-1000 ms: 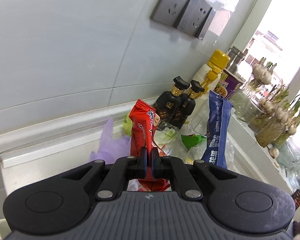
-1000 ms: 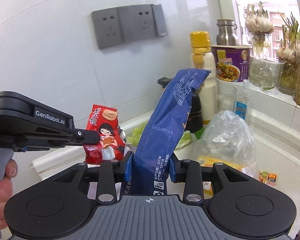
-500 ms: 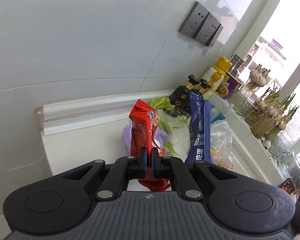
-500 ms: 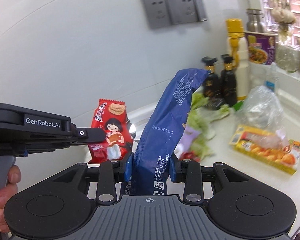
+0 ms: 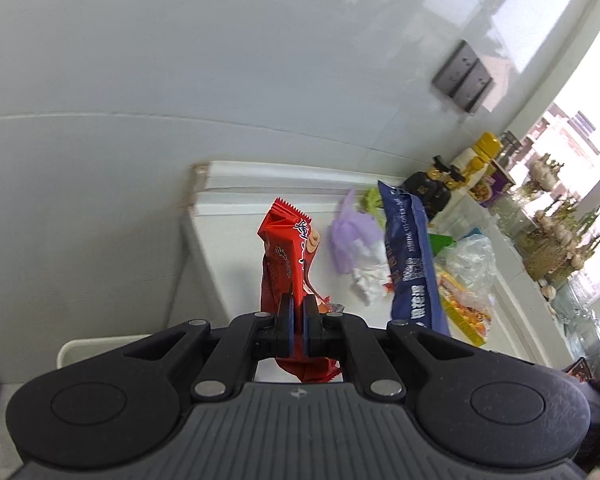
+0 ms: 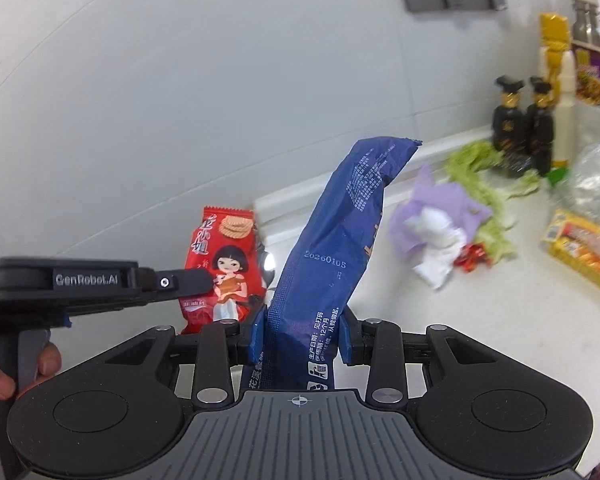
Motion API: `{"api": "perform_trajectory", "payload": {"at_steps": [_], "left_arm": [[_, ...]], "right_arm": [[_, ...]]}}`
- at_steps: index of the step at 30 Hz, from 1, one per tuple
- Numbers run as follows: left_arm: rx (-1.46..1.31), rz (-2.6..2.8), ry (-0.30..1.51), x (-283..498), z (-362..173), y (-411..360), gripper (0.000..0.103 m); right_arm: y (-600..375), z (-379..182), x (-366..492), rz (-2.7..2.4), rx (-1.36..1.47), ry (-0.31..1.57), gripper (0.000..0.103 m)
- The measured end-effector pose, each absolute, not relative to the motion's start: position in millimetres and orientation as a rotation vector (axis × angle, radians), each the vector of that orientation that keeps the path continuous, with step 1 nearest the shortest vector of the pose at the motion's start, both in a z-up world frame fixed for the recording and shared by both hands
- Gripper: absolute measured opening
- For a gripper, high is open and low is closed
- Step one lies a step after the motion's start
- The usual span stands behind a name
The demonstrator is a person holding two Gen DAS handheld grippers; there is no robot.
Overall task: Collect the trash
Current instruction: 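Carry the red packet in the left gripper to the wastebasket while the right carries the blue bag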
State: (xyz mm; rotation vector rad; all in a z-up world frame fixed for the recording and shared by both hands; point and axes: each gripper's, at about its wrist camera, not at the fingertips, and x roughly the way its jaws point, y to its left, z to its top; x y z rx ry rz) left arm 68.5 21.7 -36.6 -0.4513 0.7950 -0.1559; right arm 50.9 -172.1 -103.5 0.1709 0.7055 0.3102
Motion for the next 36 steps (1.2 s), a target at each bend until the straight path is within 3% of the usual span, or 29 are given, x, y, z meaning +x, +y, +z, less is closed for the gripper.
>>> {"api": "perform_trajectory", "payload": {"at_steps": [18,36], "left_arm": [[-0.573,0.118,0.952,31,-124,105,0.003],[-0.718,0.224,1.159,38,-274,150,0.004]], "right_arm": [[-97,-128,61,0.504,0.054,0.928,0.035],[-9,-199,79,0.639,-0.123,1.21,0.034]]}}
